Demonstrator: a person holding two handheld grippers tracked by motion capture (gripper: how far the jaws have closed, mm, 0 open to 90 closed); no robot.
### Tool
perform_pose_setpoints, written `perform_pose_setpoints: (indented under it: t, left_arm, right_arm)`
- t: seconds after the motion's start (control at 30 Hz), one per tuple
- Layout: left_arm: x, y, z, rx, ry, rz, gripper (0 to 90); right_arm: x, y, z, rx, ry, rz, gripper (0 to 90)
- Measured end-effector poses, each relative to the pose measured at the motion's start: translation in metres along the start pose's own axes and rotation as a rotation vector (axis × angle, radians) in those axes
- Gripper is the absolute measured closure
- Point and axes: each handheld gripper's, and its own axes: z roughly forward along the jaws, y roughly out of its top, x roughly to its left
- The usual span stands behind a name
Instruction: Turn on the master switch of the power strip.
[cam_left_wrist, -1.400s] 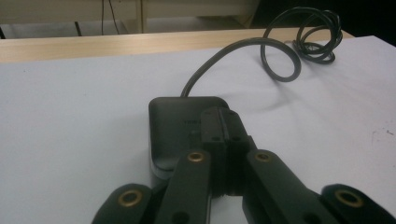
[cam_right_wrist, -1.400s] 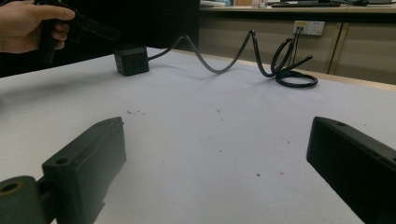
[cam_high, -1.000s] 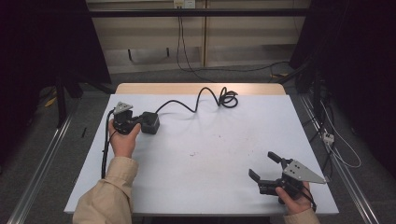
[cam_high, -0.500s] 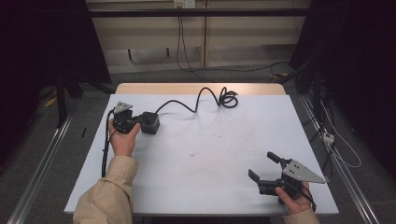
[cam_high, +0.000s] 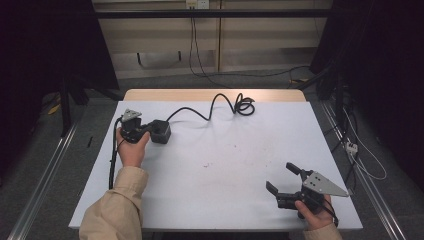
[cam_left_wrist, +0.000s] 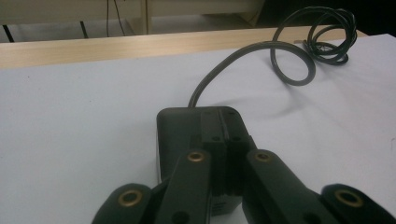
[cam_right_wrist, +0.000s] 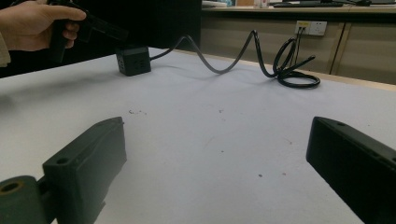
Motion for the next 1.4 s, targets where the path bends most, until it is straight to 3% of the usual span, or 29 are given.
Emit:
perform_pose_setpoints:
  t: [0.8, 1.1, 1.4]
  left_arm:
    - [-0.0017, -0.0033, 0.0044, 0.015, 0.008, 0.007, 90.0]
    - [-0.0030, -0.0034, 0.0045, 0.030, 0.018, 0.030, 90.0]
    - [-0.0025, -0.0040, 0.0053, 0.025, 0.014, 0.019, 90.0]
  right_arm:
    - [-0.0001, 0.0002, -0.0003, -0.001, 0.002, -0.001, 4.3]
    - [0.0005, 0.0002, -0.0001, 0.000, 0.004, -0.002, 4.3]
    - [0.0008, 0.0004, -0.0005, -0.003, 0.006, -0.006, 4.3]
